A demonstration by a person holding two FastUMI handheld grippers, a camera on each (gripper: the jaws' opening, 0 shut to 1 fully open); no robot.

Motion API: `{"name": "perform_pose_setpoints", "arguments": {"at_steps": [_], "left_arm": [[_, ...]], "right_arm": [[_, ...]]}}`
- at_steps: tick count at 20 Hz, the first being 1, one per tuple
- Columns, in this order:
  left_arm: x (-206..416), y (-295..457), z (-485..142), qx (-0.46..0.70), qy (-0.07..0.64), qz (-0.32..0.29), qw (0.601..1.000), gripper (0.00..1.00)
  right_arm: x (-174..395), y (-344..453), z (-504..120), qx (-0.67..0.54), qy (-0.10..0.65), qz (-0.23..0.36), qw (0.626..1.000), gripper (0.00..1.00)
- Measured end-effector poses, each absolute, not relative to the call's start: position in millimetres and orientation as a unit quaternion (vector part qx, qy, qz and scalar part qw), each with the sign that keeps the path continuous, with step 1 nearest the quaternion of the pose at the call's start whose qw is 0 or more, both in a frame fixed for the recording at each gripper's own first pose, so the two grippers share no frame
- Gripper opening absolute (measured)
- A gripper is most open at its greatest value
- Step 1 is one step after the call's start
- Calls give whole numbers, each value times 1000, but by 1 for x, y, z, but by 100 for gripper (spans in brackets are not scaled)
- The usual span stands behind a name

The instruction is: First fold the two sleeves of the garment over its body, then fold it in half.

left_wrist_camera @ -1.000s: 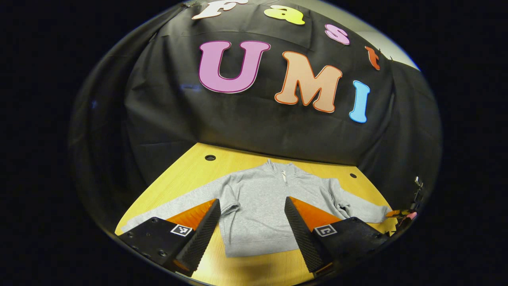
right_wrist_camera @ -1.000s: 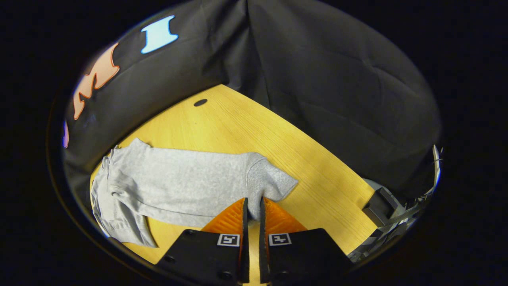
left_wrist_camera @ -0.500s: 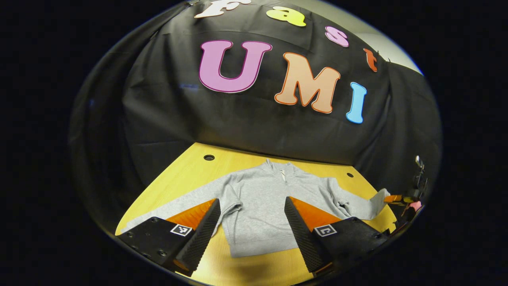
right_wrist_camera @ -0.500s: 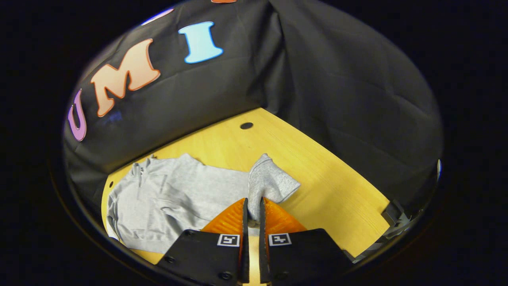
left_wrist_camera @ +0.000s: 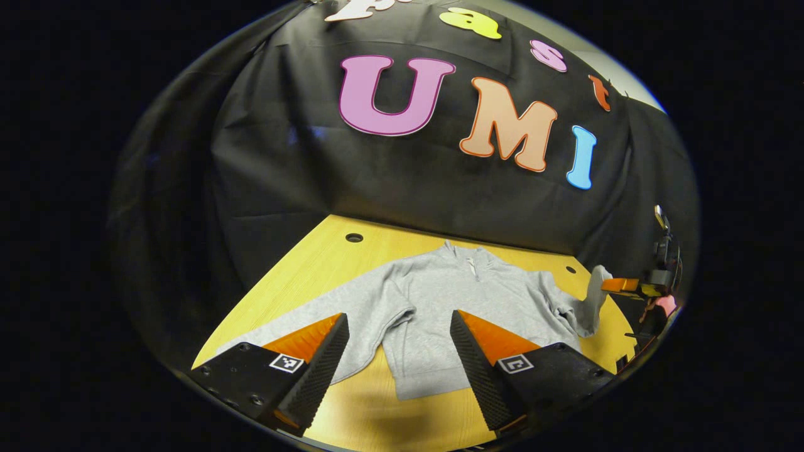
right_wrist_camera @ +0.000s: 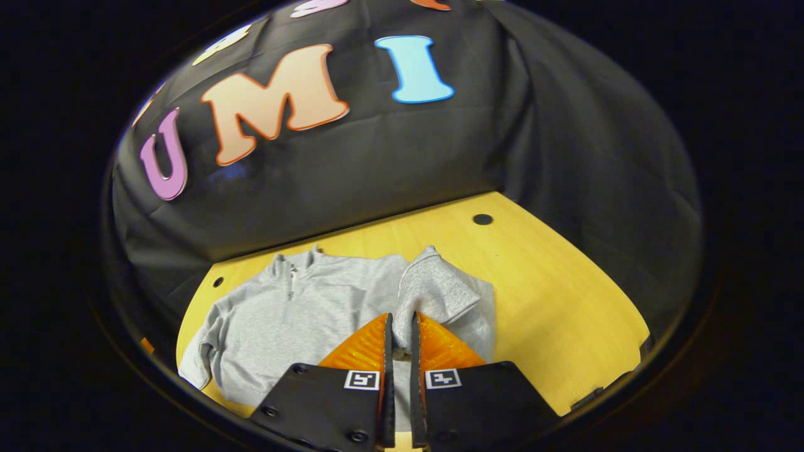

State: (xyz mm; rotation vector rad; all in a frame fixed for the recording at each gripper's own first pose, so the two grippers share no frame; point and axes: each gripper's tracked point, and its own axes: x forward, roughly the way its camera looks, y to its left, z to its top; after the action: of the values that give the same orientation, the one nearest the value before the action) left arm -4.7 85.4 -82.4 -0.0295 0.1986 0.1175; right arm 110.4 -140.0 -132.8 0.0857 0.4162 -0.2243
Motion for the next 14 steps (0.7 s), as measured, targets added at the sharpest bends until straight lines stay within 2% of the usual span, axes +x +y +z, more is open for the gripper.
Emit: {"name": "perform_pose_setpoints", "arguments": {"at_steps": [7,14], "left_arm": [[-28,122,-103,-28,121,85,989,95],[-56,170,-132,-61,142,137,979,95]], "right_arm": [[152,11,-125,21,203,17,979,12],[171,138,-155,16,222,108,969,12]]}}
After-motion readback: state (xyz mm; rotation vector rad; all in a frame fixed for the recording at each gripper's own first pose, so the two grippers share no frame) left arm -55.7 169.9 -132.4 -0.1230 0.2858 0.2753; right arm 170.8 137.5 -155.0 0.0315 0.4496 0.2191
